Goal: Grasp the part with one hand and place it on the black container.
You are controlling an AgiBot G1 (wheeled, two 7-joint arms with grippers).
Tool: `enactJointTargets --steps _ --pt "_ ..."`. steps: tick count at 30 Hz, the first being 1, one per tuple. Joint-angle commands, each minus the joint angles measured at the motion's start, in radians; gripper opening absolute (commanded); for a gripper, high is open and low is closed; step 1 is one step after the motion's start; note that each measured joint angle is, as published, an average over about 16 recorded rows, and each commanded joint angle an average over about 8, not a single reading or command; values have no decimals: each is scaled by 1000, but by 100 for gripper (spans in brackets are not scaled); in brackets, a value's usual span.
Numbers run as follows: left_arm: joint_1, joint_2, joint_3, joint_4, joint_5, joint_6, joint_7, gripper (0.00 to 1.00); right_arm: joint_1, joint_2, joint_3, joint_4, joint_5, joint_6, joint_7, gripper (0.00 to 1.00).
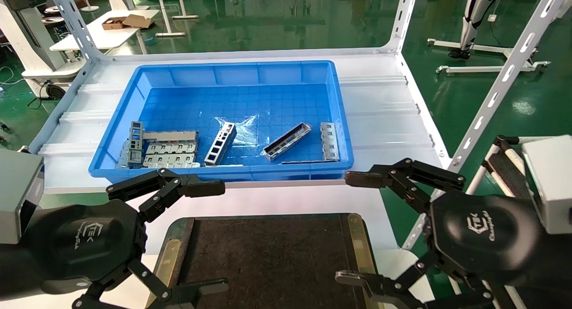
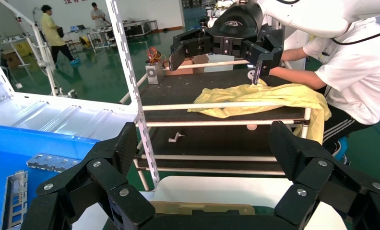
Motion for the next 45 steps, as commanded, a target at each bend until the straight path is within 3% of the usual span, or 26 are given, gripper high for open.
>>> enactJointTargets --steps 1,45 --pt "0 0 0 0 0 0 0 100 0 0 0 0 0 0 0 100" --pt "-12 24 10 -2 22 -23 3 100 0 0 0 0 0 0 0 100"
